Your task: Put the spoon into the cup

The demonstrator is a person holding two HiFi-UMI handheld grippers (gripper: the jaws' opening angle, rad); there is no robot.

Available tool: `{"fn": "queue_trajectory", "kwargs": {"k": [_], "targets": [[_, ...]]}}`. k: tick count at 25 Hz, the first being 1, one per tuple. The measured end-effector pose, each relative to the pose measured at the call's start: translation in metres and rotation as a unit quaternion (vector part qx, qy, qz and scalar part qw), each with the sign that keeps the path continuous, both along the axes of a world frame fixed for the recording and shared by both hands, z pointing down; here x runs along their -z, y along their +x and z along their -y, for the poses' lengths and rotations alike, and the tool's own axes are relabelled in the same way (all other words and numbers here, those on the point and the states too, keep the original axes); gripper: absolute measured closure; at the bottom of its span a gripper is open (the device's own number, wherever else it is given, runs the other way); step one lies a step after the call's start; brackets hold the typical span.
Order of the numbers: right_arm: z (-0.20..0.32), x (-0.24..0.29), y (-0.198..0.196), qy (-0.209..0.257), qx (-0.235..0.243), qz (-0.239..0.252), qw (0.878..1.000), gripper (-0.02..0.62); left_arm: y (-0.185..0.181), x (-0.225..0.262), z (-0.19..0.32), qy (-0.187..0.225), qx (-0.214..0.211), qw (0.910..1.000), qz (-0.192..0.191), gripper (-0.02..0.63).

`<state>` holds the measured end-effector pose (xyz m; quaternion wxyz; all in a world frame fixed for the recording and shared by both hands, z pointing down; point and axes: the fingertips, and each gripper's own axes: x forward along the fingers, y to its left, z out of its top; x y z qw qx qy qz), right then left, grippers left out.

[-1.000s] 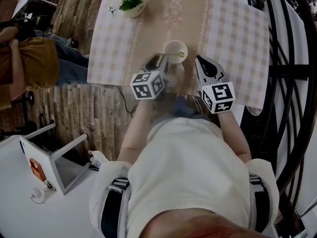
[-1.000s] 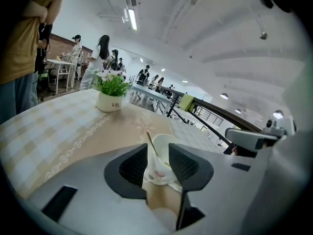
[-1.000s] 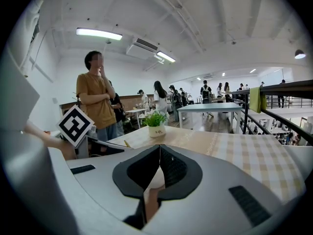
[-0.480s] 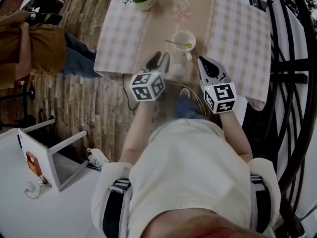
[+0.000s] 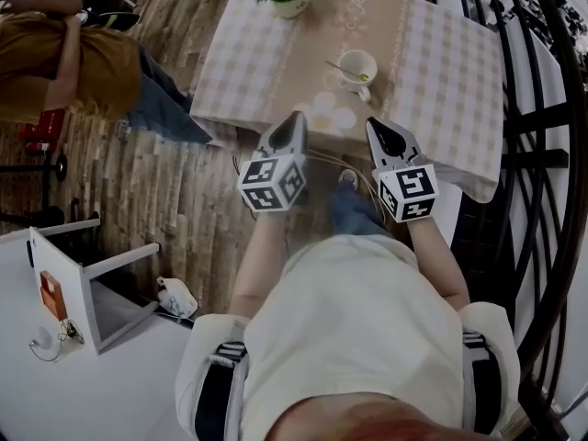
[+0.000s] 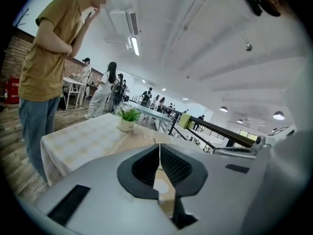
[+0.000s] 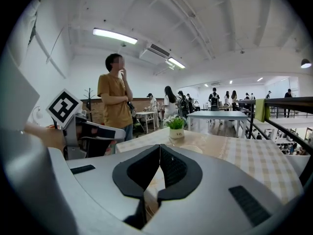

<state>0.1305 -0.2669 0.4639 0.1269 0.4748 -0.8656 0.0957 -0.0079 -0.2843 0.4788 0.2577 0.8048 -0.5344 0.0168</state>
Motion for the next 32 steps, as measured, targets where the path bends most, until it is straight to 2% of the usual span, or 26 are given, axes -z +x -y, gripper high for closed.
{"fn": "queue_trajectory", "kwargs": {"k": [6, 13, 20, 32], "targets": [[-0.017, 0.011, -0.004, 0.004, 0.012, 0.007, 1.0, 0.594, -0.003, 0.014, -0.026, 0.011, 0.011, 0.9999, -0.005, 0.601], [-0.086, 0.039, -0.022, 0.032, 0.018, 0.005, 0.999, 0.594, -0.019, 0.038, -0.102, 0.032, 0.013, 0.9993, -0.012, 0.601], [-0.126, 0.045, -0.028, 0.043, 0.031, 0.006, 0.999, 0.594, -0.019, 0.046, -0.148, 0.039, 0.012, 0.9991, -0.01, 0.601], [-0.148, 0.048, -0.023, 0.048, 0.025, 0.003, 0.999, 0.595, -0.009, 0.055, -0.172, 0.047, 0.005, 0.9988, -0.012, 0.601]]}}
